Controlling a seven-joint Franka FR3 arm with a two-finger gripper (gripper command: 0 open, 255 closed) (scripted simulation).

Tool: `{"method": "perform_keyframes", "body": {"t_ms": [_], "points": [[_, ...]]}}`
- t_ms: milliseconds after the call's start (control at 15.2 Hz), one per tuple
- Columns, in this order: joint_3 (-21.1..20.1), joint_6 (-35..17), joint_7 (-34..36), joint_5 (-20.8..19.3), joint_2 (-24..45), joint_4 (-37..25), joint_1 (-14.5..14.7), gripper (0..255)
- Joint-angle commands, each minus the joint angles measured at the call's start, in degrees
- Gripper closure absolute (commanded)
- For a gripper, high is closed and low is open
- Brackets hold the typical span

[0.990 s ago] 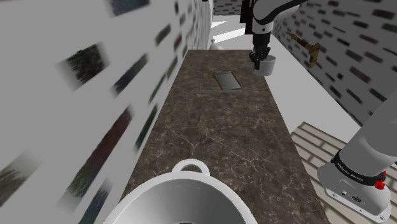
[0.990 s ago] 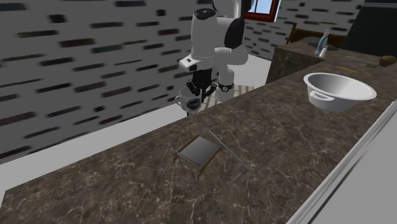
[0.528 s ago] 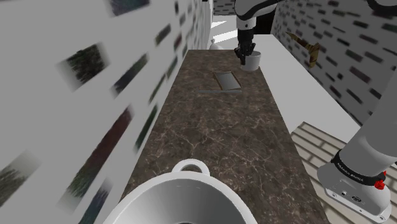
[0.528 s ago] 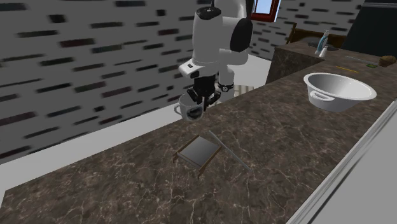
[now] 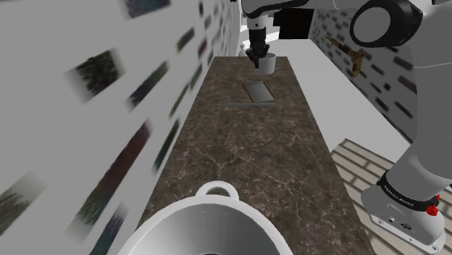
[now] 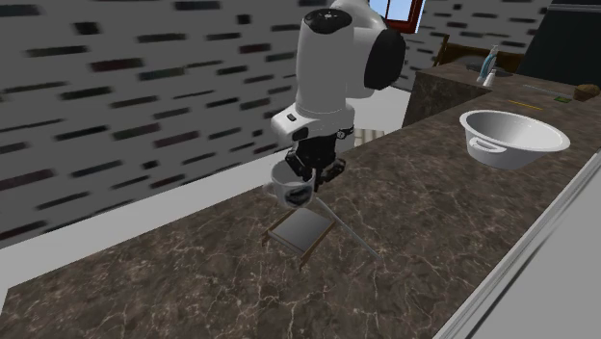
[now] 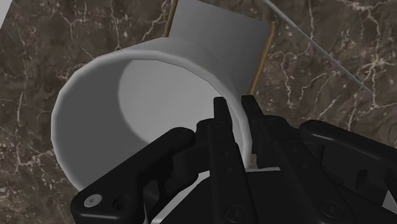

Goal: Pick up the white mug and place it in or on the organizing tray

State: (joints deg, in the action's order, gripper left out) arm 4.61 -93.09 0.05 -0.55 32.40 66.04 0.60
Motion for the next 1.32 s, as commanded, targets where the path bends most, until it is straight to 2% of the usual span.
{"method": "perform_keyframes", "body": {"t_ms": [0, 462, 990, 1254], "points": [[-0.28, 5.3, 0.55, 0.39, 7.93, -13.17, 0.0, 255], [-0.3, -1.01, 0.74, 0.32, 6.61, -5.53, 0.21, 255], [-0.33, -7.11, 0.92, 0.31, 6.7, 0.49, 0.34, 255], [-0.34, -7.36, 0.93, 0.31, 6.73, 0.71, 0.34, 255]]}}
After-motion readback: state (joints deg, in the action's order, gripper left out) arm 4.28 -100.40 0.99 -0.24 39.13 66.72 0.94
